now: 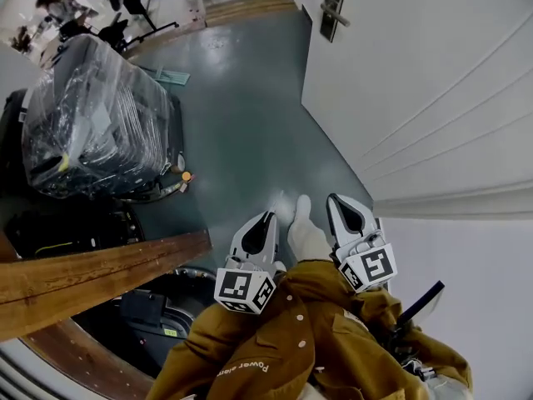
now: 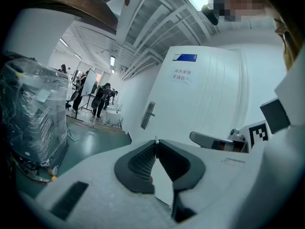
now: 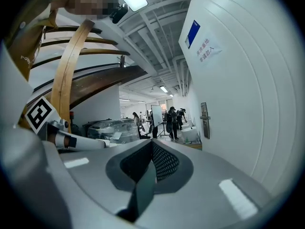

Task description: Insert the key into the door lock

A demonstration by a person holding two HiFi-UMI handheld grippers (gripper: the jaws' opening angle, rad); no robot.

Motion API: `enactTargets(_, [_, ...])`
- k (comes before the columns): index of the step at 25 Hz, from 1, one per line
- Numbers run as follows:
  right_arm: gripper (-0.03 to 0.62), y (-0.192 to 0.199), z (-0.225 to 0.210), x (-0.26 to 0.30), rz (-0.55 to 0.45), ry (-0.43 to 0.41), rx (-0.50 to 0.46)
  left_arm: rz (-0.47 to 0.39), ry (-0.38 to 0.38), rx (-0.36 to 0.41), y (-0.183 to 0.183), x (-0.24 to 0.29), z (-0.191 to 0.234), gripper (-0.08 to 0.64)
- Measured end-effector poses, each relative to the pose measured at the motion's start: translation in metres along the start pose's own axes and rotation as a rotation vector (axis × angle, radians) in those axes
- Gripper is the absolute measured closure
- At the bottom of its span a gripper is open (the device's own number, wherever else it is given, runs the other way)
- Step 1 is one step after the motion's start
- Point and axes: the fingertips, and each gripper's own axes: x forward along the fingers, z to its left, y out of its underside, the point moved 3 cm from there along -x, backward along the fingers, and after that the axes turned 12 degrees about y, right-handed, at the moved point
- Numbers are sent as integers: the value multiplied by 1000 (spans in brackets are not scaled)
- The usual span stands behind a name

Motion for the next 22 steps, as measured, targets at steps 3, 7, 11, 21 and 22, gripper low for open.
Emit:
enactTargets(3, [586, -23, -38, 48, -13, -15, -11, 6, -8, 16, -29, 56, 16, 532])
enactTargets(7, [586, -50, -84, 100, -26, -31, 11, 21, -11, 44, -66, 126, 29, 532])
enactTargets(11, [586, -64, -119, 142, -33, -35, 30, 14, -16, 54, -88, 178, 42, 532])
enactTargets(21, [586, -79, -152, 232, 2, -49, 30, 15, -14, 19, -128, 260, 96, 532])
enactTargets(22, [586, -81, -158, 244, 5, -40, 28, 18, -7, 14, -133, 273, 104, 532])
